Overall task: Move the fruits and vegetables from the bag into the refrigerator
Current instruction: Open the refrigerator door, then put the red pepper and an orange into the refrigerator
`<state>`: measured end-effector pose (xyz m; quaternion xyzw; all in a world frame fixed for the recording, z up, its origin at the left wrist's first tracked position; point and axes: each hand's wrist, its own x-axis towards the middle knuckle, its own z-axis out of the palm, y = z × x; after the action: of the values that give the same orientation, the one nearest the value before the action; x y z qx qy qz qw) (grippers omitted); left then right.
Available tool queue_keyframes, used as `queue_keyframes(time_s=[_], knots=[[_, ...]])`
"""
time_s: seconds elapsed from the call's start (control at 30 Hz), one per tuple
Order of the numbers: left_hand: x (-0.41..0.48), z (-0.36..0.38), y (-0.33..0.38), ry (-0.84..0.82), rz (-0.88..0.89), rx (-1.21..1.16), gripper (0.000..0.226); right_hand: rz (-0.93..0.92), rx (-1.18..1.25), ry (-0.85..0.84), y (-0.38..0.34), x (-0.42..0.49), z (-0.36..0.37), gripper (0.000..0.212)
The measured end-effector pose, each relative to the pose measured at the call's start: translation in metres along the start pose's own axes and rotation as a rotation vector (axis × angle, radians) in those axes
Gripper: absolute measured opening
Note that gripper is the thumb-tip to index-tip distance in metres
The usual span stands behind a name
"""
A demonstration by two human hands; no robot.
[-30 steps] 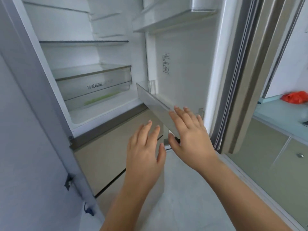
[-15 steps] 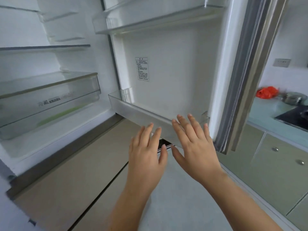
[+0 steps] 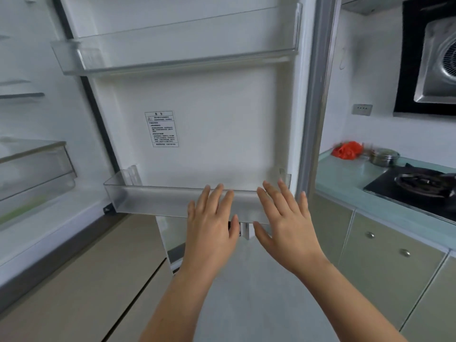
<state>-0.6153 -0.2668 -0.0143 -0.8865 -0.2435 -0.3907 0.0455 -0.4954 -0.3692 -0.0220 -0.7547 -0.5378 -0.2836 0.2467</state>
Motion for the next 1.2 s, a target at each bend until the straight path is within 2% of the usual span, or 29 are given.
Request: queue_keyframes(time_s=[0.13, 0.37, 0.47, 0.73, 0.83, 0.93, 1.03, 1.13, 1.2], knots=[[0.022, 0.030, 0.002, -0.033, -0.008, 0.037, 0.047, 0.015, -0.042, -0.017, 0.034, 0.022, 0.018, 0.065], [0.061, 0.066, 0.003, -0.020, -0.042, 0.070, 0.042, 0.034, 0.026, -0.065, 0.082, 0.066, 0.047, 0.055], [0.074, 0.078, 0.002, -0.022, -0.045, 0.066, 0.040, 0.045, 0.077, -0.095, 0.097, 0.079, 0.057, 0.059], [0.094, 0.097, 0.001, -0.048, -0.029, 0.114, 0.039, 0.069, 0.078, -0.172, 0.112, 0.102, 0.068, 0.061], [0.097, 0.101, 0.000, -0.056, -0.027, 0.081, 0.047, 0.062, 0.034, -0.208, 0.113, 0.106, 0.067, 0.062], [0.100, 0.102, 0.000, -0.026, -0.018, 0.044, 0.039, 0.064, 0.000, -0.236, 0.114, 0.109, 0.065, 0.062], [0.102, 0.101, 0.004, -0.002, 0.035, 0.015, 0.037, 0.100, 0.011, -0.146, 0.112, 0.106, 0.057, 0.056], [0.105, 0.101, 0.017, 0.014, 0.079, -0.063, 0.041, 0.108, -0.095, 0.015, 0.113, 0.092, 0.045, 0.046], [0.107, 0.106, 0.030, 0.018, 0.116, -0.115, 0.039, 0.145, -0.169, 0.041, 0.117, 0.081, 0.033, 0.038]])
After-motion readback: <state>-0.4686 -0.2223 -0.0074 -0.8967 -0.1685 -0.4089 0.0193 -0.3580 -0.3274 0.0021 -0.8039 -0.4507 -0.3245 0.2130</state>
